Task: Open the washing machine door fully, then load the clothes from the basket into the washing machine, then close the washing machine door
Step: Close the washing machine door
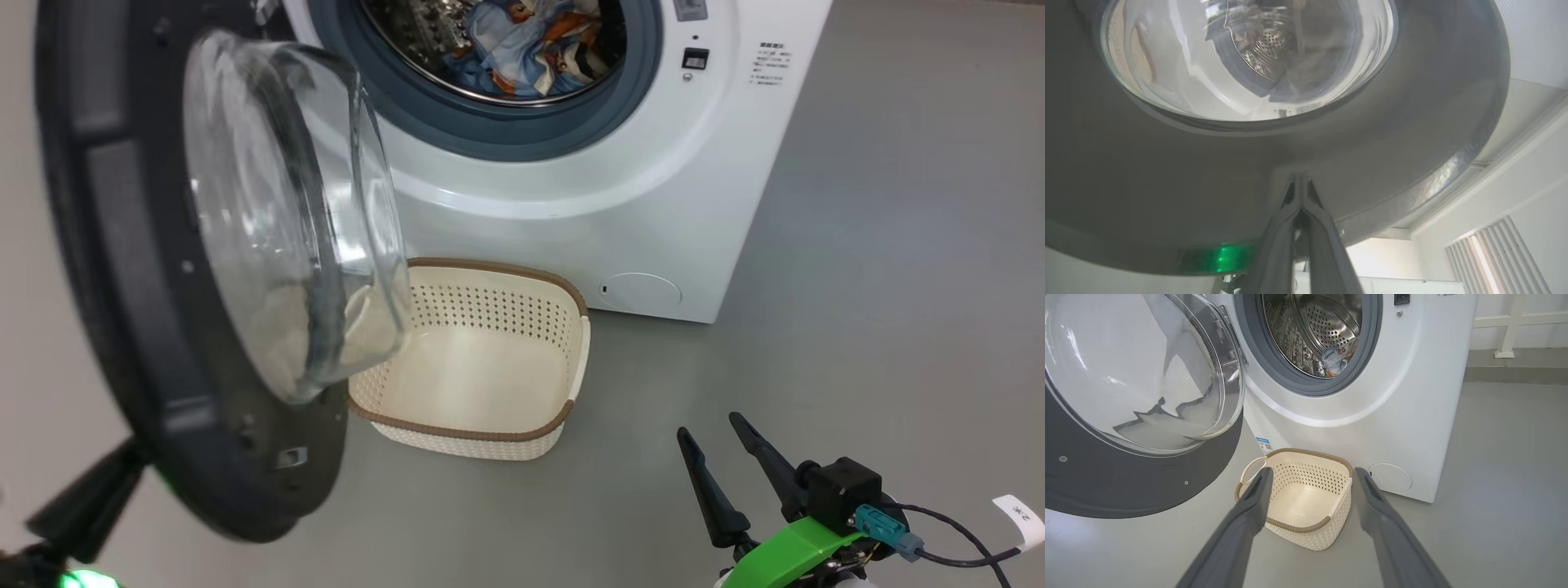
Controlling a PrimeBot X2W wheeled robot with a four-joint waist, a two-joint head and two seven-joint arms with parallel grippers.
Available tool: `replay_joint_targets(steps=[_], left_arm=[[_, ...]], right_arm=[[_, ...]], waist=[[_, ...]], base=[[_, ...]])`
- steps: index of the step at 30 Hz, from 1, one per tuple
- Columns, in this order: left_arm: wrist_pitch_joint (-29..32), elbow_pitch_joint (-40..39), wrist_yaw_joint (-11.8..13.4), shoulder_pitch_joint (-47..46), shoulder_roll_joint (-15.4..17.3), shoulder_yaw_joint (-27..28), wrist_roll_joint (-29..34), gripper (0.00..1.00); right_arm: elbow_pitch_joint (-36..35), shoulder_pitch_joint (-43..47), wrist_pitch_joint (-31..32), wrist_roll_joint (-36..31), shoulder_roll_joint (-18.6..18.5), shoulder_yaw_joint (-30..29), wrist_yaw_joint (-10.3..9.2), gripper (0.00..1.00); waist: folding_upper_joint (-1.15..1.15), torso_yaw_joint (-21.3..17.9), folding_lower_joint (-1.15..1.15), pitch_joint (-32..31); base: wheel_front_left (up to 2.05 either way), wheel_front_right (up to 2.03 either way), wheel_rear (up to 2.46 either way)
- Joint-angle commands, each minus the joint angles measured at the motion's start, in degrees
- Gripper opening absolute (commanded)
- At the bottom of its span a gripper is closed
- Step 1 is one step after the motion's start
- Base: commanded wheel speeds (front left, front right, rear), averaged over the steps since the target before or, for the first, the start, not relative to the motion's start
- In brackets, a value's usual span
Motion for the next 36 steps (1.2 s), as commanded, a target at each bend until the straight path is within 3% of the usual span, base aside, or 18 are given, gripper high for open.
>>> replay_joint_targets(steps=[1,7,12,24,36], left_arm=[[1.35,-3.21,0.06,0.23,0.29,0.38,-0.32,0.0],[0.65,-8.43,-0.65,2.38,-4.24,-2.87,-0.88,0.0],[-2.18,-9.29,-2.53,2.12,-5.69,-6.33,-0.74,0.0],[-10.55,-4.43,-8.6,-4.75,-6.18,-13.61,-4.61,0.0],[-14.67,-2.43,-10.16,-12.62,-6.19,-17.56,-4.59,0.0]], right_arm=[[-1.19,-1.01,-0.28,0.87,0.39,1.43,0.16,1.0],[-1.16,-1.26,-0.28,0.87,0.46,1.14,0.16,1.0],[-1.31,-1.54,-0.28,0.57,0.49,0.78,0.16,1.0],[-1.7,-2.56,-0.28,0.52,0.61,0.87,0.16,1.0],[-2.29,-3.76,-0.28,0.81,0.79,0.81,0.16,1.0]], waist=[[0.0,-0.85,0.0,0.32],[0.0,-3.29,0.0,1.16],[0.0,-5.87,0.0,2.02],[0.0,-12.29,0.0,4.64],[0.0,-19.77,0.0,8.33]], base=[[0.0,0.0,0.0],[0.0,0.0,0.0],[0.0,0.0,0.0],[0.0,0.0,0.0],[0.0,0.0,0.0]])
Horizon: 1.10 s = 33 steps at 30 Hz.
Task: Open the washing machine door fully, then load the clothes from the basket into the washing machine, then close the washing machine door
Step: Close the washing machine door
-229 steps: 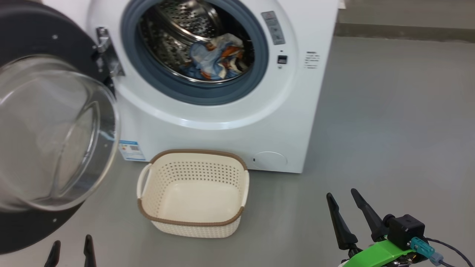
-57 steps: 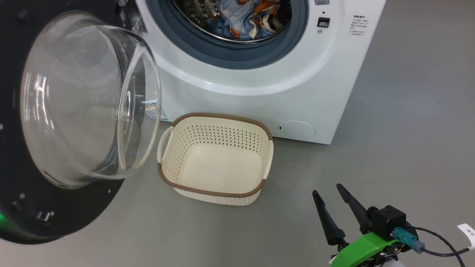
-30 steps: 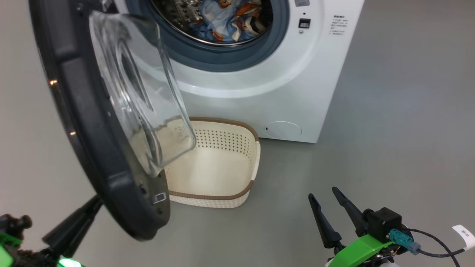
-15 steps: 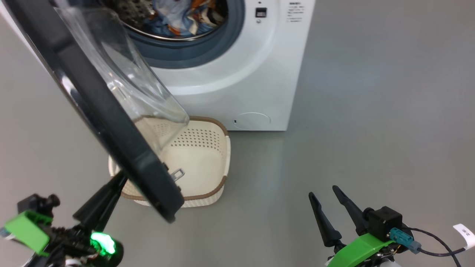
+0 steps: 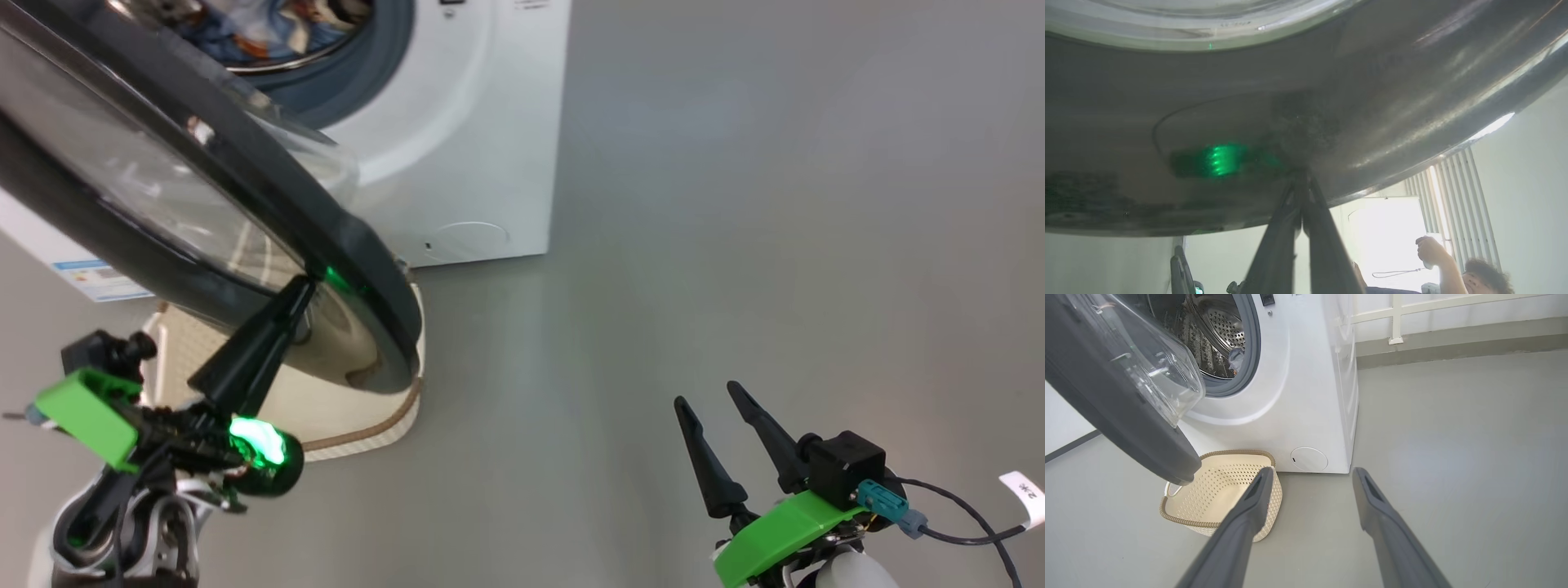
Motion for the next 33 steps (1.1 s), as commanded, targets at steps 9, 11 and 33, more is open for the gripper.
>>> replay_joint_targets(steps=[9,11,33], left_arm=[[-3.02,0.42,-0.61,-8.31,0.7,2.97,2.21,0.0],[-3.78,1.11,-0.62,-9.72,0.7,4.06,3.29,0.0],[-10.24,-0.76,-0.63,-3.81,0.7,7.95,4.63,0.0]], right_arm=[[-2.12,-2.17,-0.28,1.5,0.63,1.36,0.16,1.0],[-2.3,-2.36,-0.28,1.81,0.63,1.4,0.16,1.0],[-2.11,-1.37,-0.28,2.16,0.64,-0.04,0.16,1.0]], waist=[[0.0,-7.79,0.0,4.8],[0.0,-8.66,0.0,5.28],[0.0,-3.48,0.0,0.26]], base=[[0.0,0.0,0.0],[0.0,0.0,0.0],[0.0,0.0,0.0]])
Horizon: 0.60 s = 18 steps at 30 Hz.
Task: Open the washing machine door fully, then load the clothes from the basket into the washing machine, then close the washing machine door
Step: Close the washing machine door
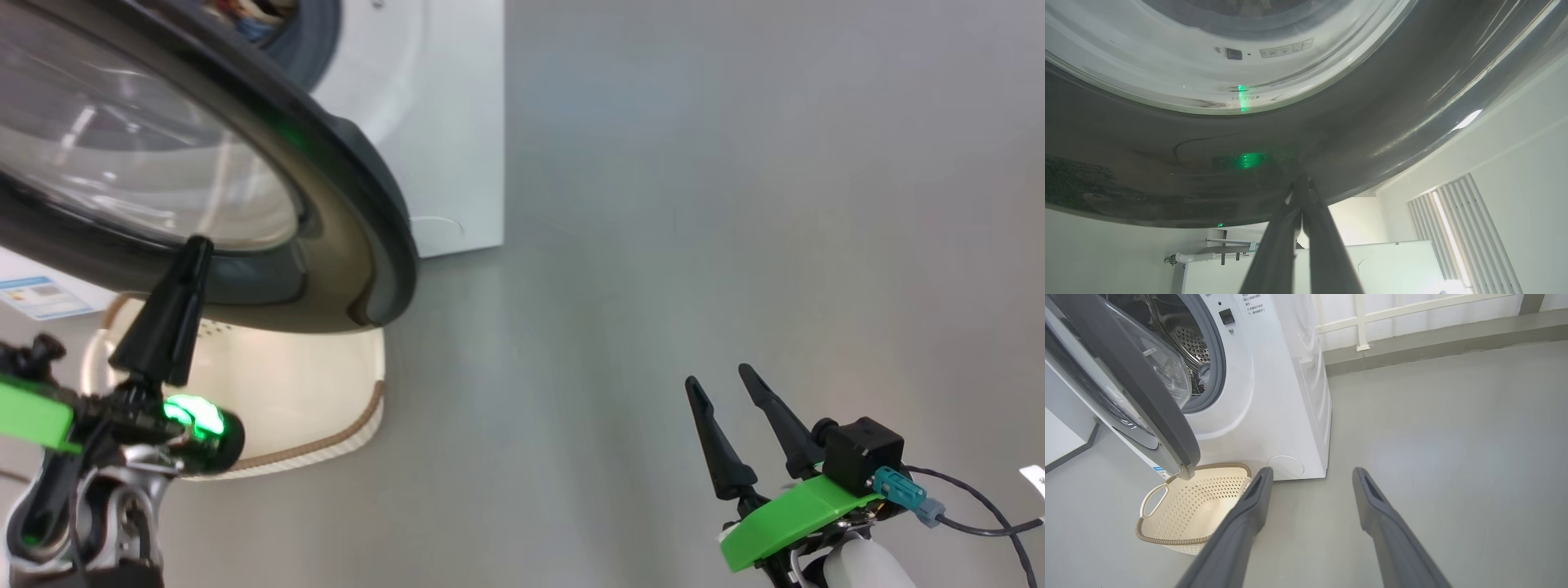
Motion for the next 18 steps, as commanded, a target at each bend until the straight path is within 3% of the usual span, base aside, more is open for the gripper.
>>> replay_joint_targets(steps=[1,18], left_arm=[[-0.51,-2.08,-0.4,0.64,1.58,1.65,0.27,0.0],[-12.55,-9.42,-0.4,13.76,1.58,-0.45,0.27,0.0]], right_arm=[[-1.06,-0.11,-0.28,0.03,0.32,1.22,0.16,1.0],[-0.26,3.13,-0.28,0.28,0.32,1.03,0.16,1.0]], waist=[[0.0,1.98,0.0,-2.0],[0.0,5.48,0.0,-9.18]], base=[[0.0,0.0,0.0],[0.0,0.0,0.0]])
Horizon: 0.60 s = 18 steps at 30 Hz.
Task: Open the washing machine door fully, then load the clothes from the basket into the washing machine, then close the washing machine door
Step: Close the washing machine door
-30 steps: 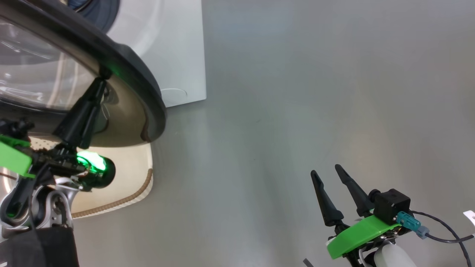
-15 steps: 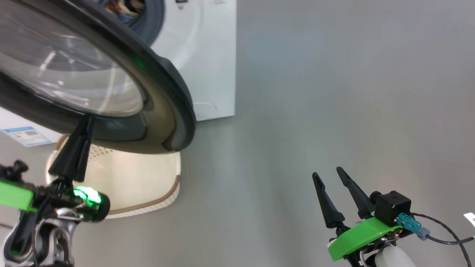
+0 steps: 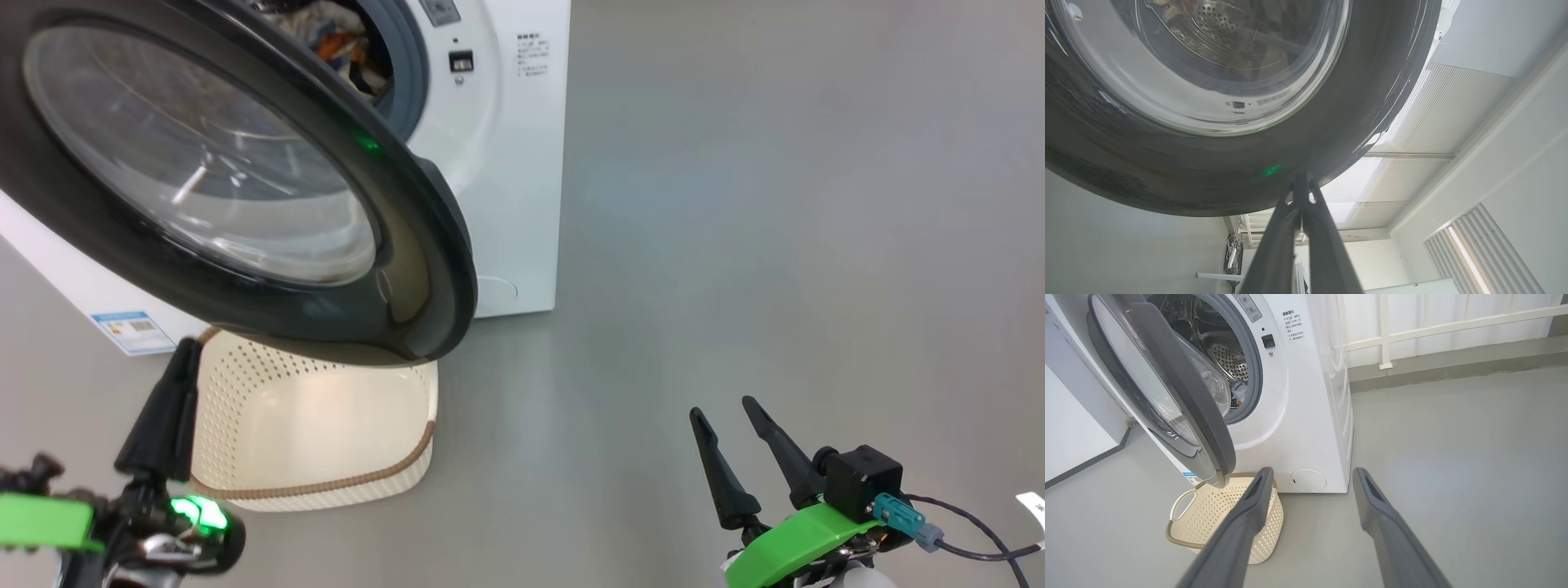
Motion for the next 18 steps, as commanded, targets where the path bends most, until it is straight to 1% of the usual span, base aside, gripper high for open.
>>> replay_joint_targets(steps=[1,7,12,13,14,15,16,17,18], left_arm=[[-0.78,-2.08,-0.4,0.31,1.5,1.58,-0.49,0.0],[-6.35,-4.07,-0.4,4.56,1.5,1.84,-0.53,0.0],[-10.7,-4.97,-0.4,7.41,1.5,1.78,1.54,0.0],[-11.71,-5.23,-0.4,7.78,1.5,1.83,2.32,0.45],[-12.79,-5.55,-0.4,8.05,1.5,1.87,3.0,0.96],[-13.98,-5.98,-0.4,8.24,1.5,2.02,4.13,1.0],[-15.01,-6.36,-0.41,8.39,1.5,2.13,5.43,1.0],[-15.01,-6.36,-0.41,8.39,1.5,2.13,5.43,1.0],[-15.87,-6.81,-0.41,8.55,1.5,2.11,7.47,1.0]], right_arm=[[-1.17,0.41,-0.28,0.34,0.31,1.39,0.16,1.0],[-1.23,0.8,-0.28,0.56,0.31,1.43,0.16,1.0],[-1.44,0.94,-0.28,0.84,0.31,1.61,0.16,1.0],[-1.47,0.98,-0.28,0.89,0.31,1.62,0.16,1.0],[-1.5,1.02,-0.28,0.91,0.31,1.59,0.16,1.0],[-1.53,1.08,-0.28,0.92,0.31,1.52,0.16,1.0],[-1.55,1.11,-0.28,0.94,0.31,1.45,0.16,1.0],[-1.55,1.11,-0.28,0.94,0.31,1.45,0.16,1.0],[-1.57,1.15,-0.28,0.94,0.31,1.37,0.16,1.0]], waist=[[0.0,0.4,0.0,-0.95],[0.0,0.38,0.0,-1.81],[0.0,0.19,0.0,-2.11],[0.0,0.18,0.0,-2.15],[0.0,0.2,0.0,-2.21],[0.0,0.26,0.0,-2.24],[0.0,0.32,0.0,-2.25],[0.0,0.32,0.0,-2.25],[0.0,0.4,0.0,-2.28]], base=[[0.0,0.0,0.0],[0.0,0.0,0.0],[0.0,0.0,0.0],[0.0,0.0,0.0],[0.0,0.0,0.0],[0.0,0.0,0.0],[0.0,0.0,0.0],[0.0,0.0,0.0],[0.0,0.0,0.0]])
